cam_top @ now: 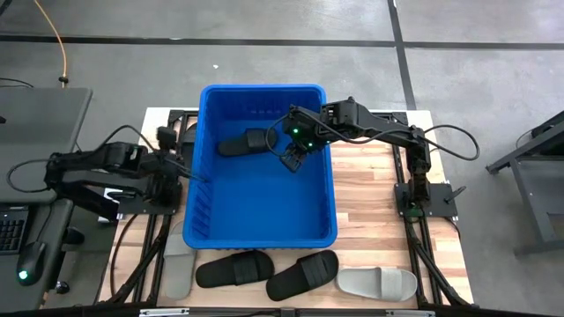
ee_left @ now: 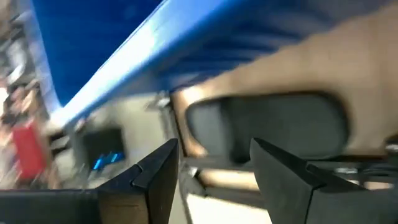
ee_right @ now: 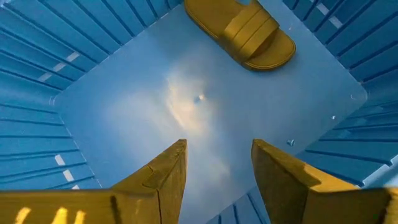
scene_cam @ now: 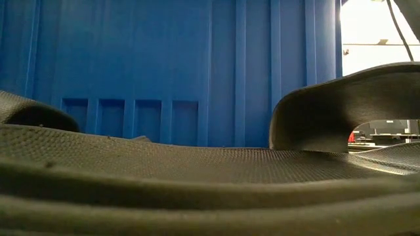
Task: Pick and place slides into bin
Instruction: Put the top black slide into the blue container
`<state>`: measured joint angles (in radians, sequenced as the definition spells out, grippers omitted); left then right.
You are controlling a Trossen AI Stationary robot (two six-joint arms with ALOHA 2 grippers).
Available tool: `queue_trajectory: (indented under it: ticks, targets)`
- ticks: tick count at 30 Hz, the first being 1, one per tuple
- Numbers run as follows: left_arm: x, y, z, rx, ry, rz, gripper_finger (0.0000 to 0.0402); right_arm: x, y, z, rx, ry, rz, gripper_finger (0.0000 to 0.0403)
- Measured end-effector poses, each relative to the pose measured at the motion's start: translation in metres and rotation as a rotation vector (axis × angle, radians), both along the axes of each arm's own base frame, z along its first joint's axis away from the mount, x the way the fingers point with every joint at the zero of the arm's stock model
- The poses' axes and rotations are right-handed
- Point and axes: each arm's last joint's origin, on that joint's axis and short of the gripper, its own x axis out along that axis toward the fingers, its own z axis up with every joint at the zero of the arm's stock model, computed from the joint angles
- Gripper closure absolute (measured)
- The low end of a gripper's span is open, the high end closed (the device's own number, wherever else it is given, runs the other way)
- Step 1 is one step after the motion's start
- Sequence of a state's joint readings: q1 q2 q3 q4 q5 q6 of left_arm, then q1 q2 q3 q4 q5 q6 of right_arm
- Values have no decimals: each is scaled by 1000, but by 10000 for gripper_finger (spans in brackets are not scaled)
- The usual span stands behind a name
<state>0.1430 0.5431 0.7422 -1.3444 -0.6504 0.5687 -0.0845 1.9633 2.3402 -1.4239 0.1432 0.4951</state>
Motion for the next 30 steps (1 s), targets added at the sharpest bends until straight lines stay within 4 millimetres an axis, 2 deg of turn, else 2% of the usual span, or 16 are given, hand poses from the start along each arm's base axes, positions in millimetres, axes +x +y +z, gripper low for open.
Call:
queue_trajectory:
  ticks: [3,4,8,12,16,18,20,24,30]
  targets:
    - [8,3,-3,-128,-18,-6,211,0,0,0,-2,1,3,236]
    - [9,6,-5,-129,-9,21,211,0,0,0,-1,0,2,236]
    - [13,20,0,59,-46,184,211,0,0,0,-3,0,3,236]
    - [17,30,1,-29,-149,241,211,0,0,0,-1,0,0,236]
    - [16,43,-8,-35,-74,343,211,0,0,0,-2,0,1,236]
    - [14,50,-17,-28,6,336,211,0,0,0,-1,0,0,236]
    - [13,56,-23,-41,-5,330,211,0,0,0,-2,0,3,236]
    - [11,65,-27,-109,-106,387,211,0,0,0,0,0,0,236]
    - [11,80,-23,-138,-257,334,211,0,0,0,0,0,-1,236]
